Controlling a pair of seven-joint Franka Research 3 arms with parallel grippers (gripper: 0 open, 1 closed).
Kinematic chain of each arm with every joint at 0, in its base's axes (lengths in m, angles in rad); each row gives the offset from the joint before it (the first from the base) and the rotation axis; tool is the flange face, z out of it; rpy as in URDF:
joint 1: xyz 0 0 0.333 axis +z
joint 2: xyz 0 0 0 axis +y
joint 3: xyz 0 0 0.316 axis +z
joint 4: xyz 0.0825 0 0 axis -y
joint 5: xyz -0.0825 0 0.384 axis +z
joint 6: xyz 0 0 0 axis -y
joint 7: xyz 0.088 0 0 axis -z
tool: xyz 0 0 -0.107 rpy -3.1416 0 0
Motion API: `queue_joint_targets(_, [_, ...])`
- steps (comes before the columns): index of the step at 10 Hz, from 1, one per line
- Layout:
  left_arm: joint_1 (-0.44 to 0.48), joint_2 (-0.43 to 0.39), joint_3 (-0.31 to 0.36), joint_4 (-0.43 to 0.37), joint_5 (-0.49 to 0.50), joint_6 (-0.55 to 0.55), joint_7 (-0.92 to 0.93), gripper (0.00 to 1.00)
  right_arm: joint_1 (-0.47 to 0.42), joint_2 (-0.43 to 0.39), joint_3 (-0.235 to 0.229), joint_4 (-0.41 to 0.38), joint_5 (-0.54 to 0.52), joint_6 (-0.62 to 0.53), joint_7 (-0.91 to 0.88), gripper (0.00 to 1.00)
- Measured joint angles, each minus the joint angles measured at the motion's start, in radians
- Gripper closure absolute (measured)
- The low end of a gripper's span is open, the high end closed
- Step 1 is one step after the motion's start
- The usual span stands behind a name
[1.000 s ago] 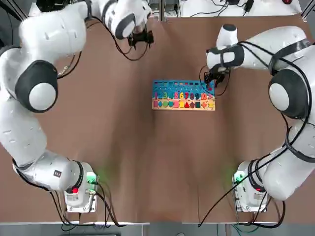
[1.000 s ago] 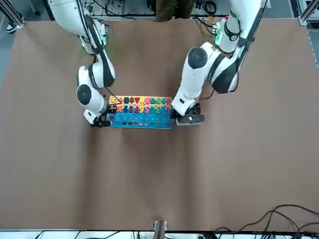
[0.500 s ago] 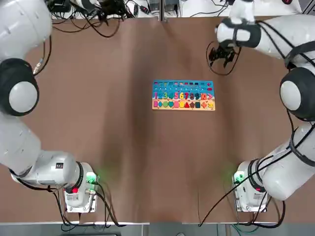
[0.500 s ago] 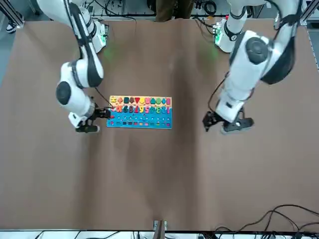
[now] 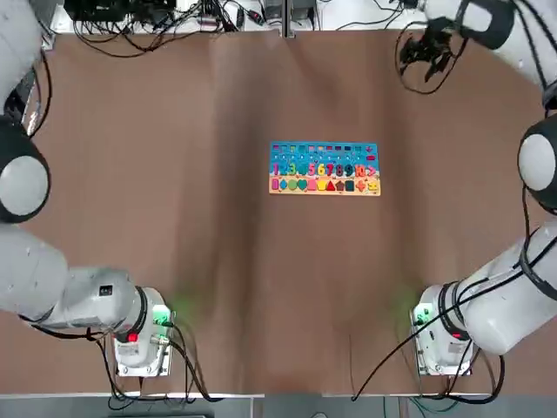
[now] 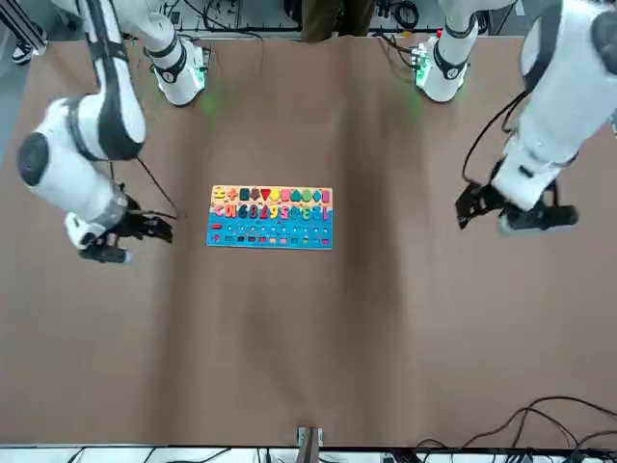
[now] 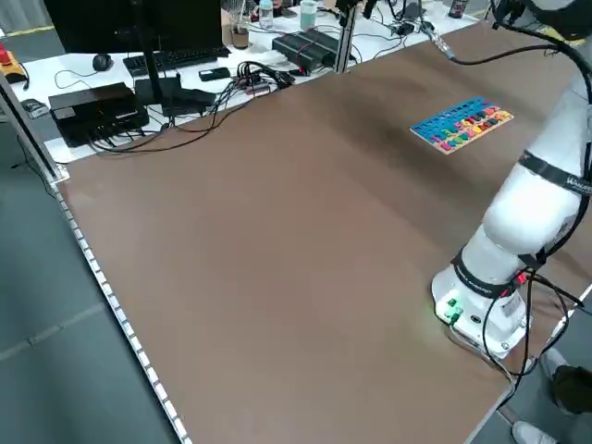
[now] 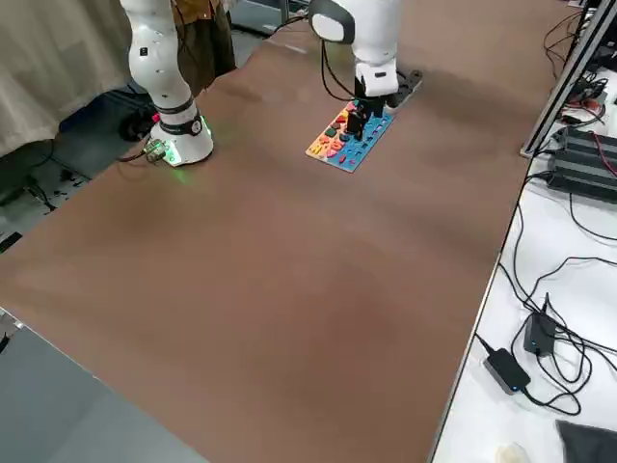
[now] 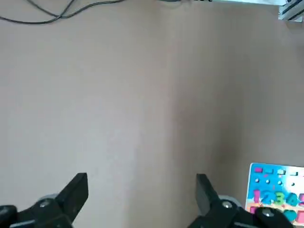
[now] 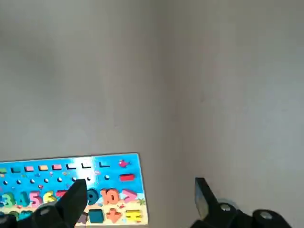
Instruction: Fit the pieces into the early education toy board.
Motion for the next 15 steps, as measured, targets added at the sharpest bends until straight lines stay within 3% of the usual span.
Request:
queue_joint_targets(4, [-0.026, -0.072, 0.080, 0.011, -0.011, -0.124, 0.119, 0.00, 0.003, -0.031, -0.122, 0.245, -0.127, -0.293, -0.023, 0.00])
queue_joint_targets(6, [-0.057, -0.064, 0.132, 0.037, -0.018, -0.138, 0.135, 0.00, -0.001, -0.035, -0.134, 0.342, -0.130, -0.378, -0.061, 0.00])
queue_joint_targets(7, [-0.068, -0.060, 0.143, 0.040, -0.022, -0.142, 0.137, 0.01, -0.026, -0.035, -0.106, 0.375, -0.131, -0.407, -0.066, 0.00])
queue_joint_targets(8, [-0.077, -0.055, 0.148, 0.040, -0.024, -0.145, 0.137, 0.01, -0.105, -0.035, -0.017, 0.398, -0.135, -0.421, -0.067, 0.00])
queue_joint_targets(11, [-0.115, -0.044, 0.189, 0.039, -0.028, -0.152, 0.138, 0.01, -0.519, -0.038, 0.420, 0.429, -0.184, -0.432, -0.068, 0.00])
queue_joint_targets(12, [-0.113, -0.043, 0.191, 0.039, -0.028, -0.152, 0.138, 0.01, -0.611, -0.048, 0.508, 0.425, -0.188, -0.447, -0.069, 0.00])
queue_joint_targets(13, [-0.113, -0.043, 0.193, 0.039, -0.028, -0.154, 0.139, 0.01, -0.658, -0.067, 0.552, 0.409, -0.191, -0.458, -0.070, 0.00])
queue_joint_targets(15, [-0.116, -0.043, 0.193, 0.039, -0.028, -0.159, 0.139, 0.01, -0.685, -0.105, 0.586, 0.373, -0.195, -0.462, -0.070, 0.00])
